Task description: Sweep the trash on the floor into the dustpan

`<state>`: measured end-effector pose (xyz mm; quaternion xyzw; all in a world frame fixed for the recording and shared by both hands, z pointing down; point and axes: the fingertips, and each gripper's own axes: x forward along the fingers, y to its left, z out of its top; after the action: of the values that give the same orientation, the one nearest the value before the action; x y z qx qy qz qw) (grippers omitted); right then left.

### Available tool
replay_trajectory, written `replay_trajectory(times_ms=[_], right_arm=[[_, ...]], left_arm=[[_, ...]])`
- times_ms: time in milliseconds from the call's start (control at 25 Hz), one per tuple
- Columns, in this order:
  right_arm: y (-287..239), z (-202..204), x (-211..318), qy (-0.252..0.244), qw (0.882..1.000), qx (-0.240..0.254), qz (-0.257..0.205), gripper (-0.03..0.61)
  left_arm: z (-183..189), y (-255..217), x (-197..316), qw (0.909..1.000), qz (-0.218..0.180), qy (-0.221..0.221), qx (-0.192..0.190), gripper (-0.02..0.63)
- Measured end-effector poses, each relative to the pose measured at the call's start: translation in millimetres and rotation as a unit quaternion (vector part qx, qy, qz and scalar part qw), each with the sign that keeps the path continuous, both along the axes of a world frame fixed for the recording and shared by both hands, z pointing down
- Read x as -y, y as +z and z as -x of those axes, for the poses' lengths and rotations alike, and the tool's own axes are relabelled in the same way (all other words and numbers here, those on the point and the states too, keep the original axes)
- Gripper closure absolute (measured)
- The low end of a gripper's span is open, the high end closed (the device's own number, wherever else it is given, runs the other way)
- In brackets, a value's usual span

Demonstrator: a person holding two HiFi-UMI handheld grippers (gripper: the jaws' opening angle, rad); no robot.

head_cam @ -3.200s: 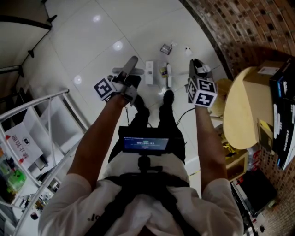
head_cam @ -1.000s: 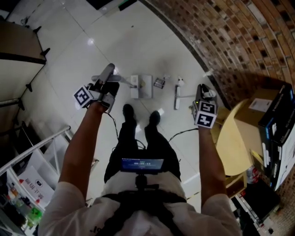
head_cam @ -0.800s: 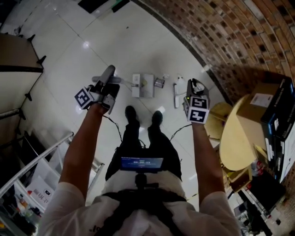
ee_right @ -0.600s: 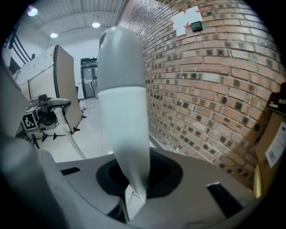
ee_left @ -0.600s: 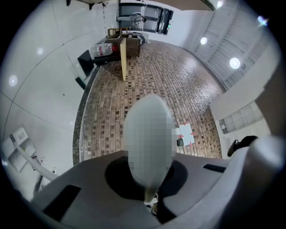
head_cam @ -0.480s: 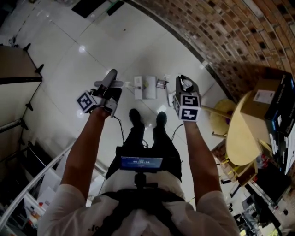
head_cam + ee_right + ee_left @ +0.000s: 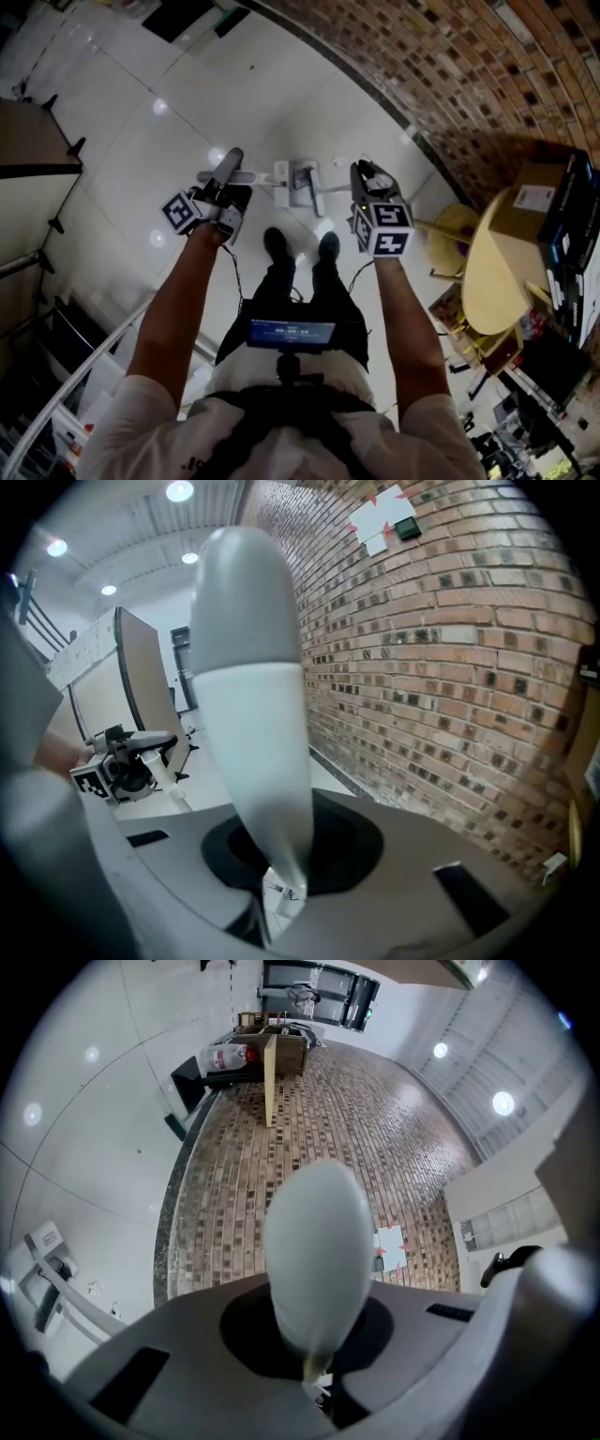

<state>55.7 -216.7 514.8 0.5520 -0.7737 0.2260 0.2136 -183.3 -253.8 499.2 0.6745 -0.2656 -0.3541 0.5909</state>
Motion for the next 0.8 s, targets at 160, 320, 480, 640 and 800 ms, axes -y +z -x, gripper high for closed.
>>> replay_trajectory(times_ms=[160, 320, 480, 640, 800], right_arm=[[-15, -12, -3, 0.004, 1.000, -0.019, -0.012, 0.543], [-33, -32, -2, 0.016, 0.999, -0.037, -0.029, 0.545], [-45, -42, -6, 0.022, 0.997, -0.057, -0.038, 0.545], [-50, -49, -5, 0.017, 0.994, -0.096, -0.048, 0.545], [-40, -66, 3, 0.010, 0.991, -0.128, -0.039, 0.545]], left_arm=[[8, 1, 2, 1.0000, 0.000, -0.004, -0.002, 0.613], [12, -2, 3, 0.9999, -0.008, -0.007, -0.011, 0.613], [9, -7, 0, 0.9996, -0.015, 0.000, -0.022, 0.613], [1, -15, 1, 0.9994, -0.025, 0.007, -0.024, 0.613], [-13, -20, 9, 0.9991, -0.033, 0.011, -0.021, 0.613]])
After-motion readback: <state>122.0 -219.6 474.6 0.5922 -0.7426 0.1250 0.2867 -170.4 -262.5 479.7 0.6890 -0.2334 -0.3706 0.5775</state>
